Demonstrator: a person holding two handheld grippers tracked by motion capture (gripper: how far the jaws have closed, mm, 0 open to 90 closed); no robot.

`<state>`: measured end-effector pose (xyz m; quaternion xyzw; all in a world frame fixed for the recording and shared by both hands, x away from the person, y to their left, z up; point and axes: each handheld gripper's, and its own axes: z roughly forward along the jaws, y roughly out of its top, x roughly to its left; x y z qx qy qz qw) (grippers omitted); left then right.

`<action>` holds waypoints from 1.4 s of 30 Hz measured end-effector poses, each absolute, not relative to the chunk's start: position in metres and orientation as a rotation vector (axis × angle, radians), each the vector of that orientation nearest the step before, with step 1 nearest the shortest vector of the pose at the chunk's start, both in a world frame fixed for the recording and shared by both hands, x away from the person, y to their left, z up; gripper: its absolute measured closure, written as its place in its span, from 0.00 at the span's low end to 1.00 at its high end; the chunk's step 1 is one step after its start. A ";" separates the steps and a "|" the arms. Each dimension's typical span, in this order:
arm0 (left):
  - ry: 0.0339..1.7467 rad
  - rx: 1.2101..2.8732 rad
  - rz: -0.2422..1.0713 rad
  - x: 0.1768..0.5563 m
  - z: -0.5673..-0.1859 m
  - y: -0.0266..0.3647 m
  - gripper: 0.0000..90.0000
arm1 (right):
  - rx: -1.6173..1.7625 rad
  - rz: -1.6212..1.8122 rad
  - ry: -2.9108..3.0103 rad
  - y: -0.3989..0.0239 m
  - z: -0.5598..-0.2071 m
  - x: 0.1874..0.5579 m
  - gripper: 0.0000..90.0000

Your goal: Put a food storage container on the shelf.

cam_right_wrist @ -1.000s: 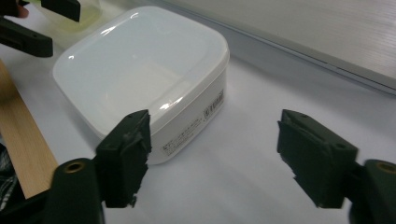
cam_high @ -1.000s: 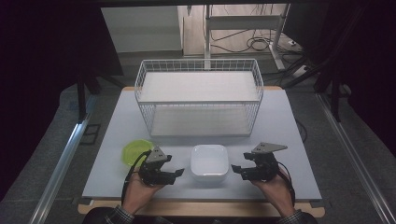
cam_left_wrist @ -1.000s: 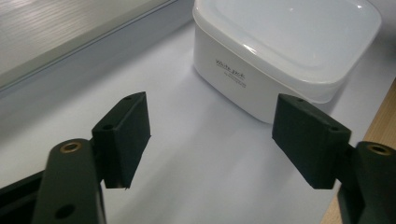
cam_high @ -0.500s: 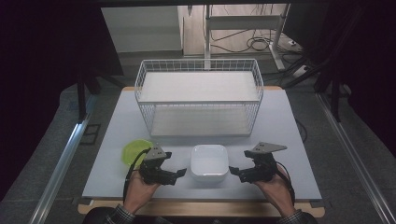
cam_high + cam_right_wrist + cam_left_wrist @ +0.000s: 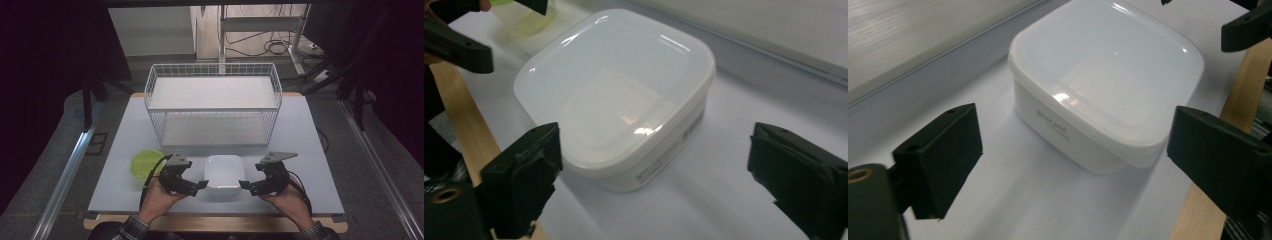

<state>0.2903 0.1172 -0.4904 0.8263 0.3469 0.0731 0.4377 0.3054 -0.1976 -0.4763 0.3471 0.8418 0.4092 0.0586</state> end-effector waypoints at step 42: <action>0.992 1.912 -0.060 0.287 -0.491 0.125 0.86 | 1.351 1.288 2.545 -0.195 -0.467 0.307 0.86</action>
